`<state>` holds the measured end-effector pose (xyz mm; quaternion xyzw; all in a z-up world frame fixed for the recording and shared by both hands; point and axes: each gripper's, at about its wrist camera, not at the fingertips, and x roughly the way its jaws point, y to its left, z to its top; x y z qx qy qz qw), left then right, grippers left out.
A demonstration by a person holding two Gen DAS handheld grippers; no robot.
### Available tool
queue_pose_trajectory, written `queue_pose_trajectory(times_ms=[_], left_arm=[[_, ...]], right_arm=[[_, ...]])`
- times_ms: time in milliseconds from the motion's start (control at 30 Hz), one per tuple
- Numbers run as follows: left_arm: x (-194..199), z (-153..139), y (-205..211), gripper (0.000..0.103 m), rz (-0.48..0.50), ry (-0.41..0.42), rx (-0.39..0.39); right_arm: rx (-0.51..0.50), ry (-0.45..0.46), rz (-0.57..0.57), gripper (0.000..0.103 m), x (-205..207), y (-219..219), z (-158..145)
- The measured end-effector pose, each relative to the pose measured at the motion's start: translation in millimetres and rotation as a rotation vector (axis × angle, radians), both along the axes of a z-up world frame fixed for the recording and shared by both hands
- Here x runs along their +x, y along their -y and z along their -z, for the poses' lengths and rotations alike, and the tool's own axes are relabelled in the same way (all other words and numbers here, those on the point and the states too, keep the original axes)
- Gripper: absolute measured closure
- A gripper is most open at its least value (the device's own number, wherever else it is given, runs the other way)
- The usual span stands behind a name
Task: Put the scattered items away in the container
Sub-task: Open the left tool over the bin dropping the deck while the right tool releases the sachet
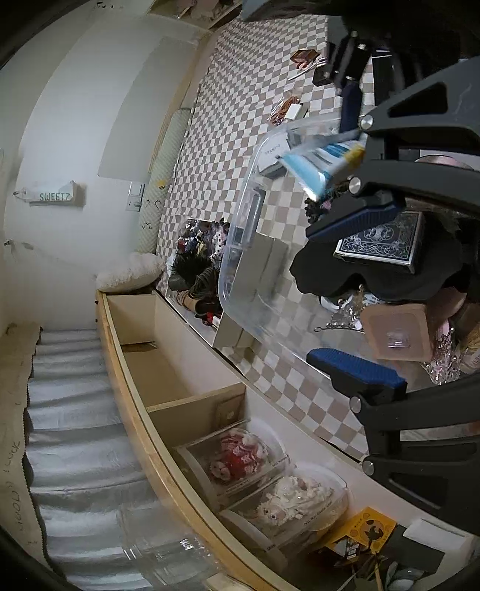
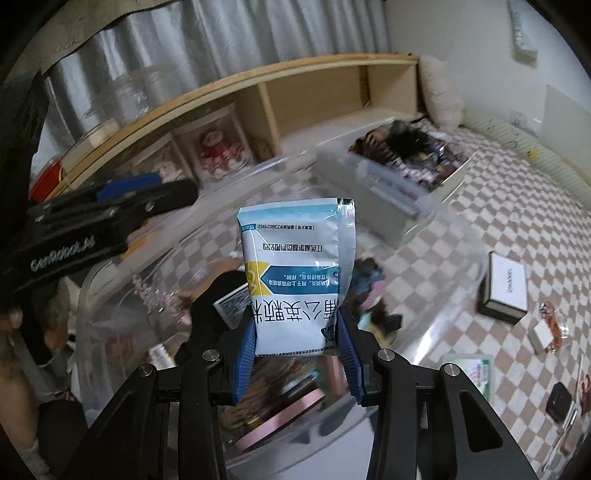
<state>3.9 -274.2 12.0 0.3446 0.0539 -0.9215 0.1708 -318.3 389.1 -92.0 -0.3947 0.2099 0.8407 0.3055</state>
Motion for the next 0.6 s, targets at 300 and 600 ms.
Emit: queue_pose_trajectory(times_ms=[300,600], left_arm=[[-0.6,2.8,-0.2,0.043,0.004,0.017,0.001],[-3.0,5.6,-3.3,0.037,0.0,0.027,-0.007]], right_arm=[[-0.009,0.02,-0.042,0.051,-7.4,13.4,3.2],[0.016,0.031,-0.06,0.022,-1.9,21.8,-3.6]])
